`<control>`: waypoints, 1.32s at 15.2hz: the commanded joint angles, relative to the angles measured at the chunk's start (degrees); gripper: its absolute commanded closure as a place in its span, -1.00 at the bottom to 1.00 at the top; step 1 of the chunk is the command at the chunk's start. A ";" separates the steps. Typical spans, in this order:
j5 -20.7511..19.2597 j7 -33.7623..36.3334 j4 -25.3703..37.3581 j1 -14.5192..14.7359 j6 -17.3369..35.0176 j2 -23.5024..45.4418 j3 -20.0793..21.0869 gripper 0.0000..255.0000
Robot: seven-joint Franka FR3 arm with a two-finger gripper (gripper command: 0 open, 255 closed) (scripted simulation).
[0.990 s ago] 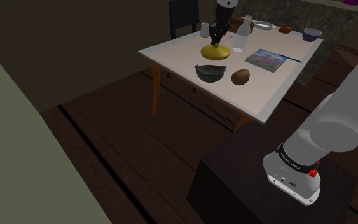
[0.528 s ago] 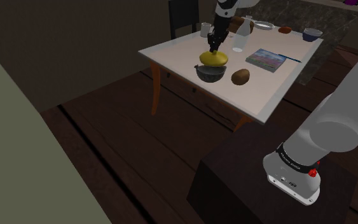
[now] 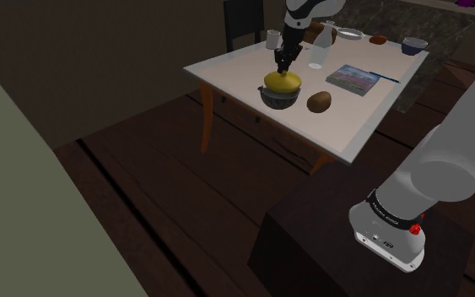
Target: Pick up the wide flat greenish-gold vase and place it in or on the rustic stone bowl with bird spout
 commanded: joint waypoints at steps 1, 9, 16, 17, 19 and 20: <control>0.00 0.00 0.00 0.00 0.02 -0.01 0.00 1.00; -0.26 0.18 1.05 0.04 -1.77 -0.78 0.00 -1.00; -0.83 0.57 4.38 0.14 -6.80 -2.55 0.03 -1.00; -0.83 0.57 4.38 0.14 -6.80 -2.55 0.03 -1.00; -0.83 0.57 4.38 0.14 -6.80 -2.55 0.03 -1.00; -0.83 0.57 4.38 0.14 -6.80 -2.55 0.03 -1.00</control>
